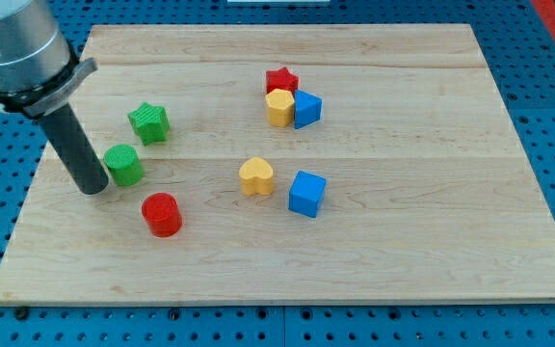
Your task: Place the red star above the green star
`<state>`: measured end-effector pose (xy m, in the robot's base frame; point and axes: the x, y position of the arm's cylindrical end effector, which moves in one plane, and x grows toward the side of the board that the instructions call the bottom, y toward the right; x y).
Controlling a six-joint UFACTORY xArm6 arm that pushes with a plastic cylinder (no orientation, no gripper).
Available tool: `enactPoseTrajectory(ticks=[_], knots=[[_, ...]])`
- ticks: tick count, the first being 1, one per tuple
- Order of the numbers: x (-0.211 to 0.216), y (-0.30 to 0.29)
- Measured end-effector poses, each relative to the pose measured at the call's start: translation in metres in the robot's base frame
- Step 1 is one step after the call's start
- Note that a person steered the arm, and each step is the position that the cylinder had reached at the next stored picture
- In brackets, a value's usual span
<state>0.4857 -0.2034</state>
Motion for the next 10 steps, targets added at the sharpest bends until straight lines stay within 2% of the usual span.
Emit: enactPoseTrajectory(ticks=[2, 3, 4, 5, 6, 7, 10], knots=[[0.000, 0.014], [-0.002, -0.001], [-0.008, -0.080], [-0.083, -0.042], [-0.175, 0.017], [-0.236, 0.036], [-0.279, 0.039]])
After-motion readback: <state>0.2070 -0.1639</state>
